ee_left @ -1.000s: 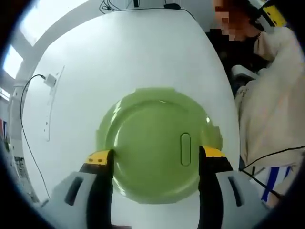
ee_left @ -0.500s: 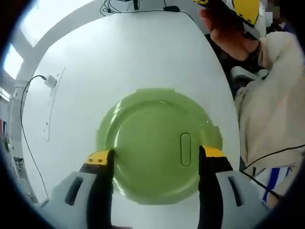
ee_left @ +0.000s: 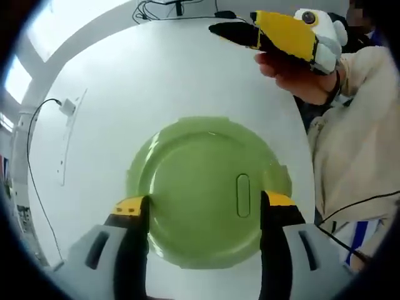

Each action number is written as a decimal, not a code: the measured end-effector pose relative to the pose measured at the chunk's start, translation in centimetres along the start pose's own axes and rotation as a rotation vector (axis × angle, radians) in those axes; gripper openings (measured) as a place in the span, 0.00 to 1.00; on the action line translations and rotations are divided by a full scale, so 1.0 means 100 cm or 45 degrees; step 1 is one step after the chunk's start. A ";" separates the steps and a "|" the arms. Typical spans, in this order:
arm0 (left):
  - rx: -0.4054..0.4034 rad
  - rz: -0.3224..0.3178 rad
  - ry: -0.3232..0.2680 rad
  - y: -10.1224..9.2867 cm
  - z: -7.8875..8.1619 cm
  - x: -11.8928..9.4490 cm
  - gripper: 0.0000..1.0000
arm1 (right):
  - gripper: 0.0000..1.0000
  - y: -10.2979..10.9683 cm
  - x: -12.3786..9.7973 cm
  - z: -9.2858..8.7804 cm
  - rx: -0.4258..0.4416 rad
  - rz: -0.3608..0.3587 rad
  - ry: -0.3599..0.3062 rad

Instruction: Open container latches remove lid place lid upside down on tabletop take tomato from container place on tabletop

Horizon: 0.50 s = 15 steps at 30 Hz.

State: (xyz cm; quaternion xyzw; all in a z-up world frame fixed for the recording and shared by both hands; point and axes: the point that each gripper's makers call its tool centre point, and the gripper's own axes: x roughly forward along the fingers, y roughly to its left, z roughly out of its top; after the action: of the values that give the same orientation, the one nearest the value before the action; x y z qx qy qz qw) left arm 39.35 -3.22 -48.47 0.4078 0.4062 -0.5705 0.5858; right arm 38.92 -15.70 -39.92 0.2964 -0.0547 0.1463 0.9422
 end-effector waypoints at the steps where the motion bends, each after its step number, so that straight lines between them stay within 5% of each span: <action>1: 0.000 0.000 0.000 0.000 0.000 0.000 0.64 | 0.28 -0.001 0.001 0.000 -0.012 0.007 -0.003; 4: 0.000 0.000 -0.003 0.000 0.000 0.000 0.64 | 0.28 -0.004 0.001 -0.006 -0.008 -0.013 0.003; 11: -0.001 0.001 -0.019 0.000 0.000 0.000 0.64 | 0.28 -0.024 0.003 -0.034 0.348 -0.138 0.092; 15: -0.002 0.001 -0.026 0.000 -0.001 0.000 0.64 | 0.28 -0.032 0.005 -0.042 0.455 -0.178 0.097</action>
State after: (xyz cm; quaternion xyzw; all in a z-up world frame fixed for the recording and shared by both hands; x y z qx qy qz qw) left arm 39.30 -3.17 -48.48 0.4017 0.4005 -0.5742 0.5904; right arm 40.46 -15.68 -45.05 0.4563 0.0286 0.0989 0.8839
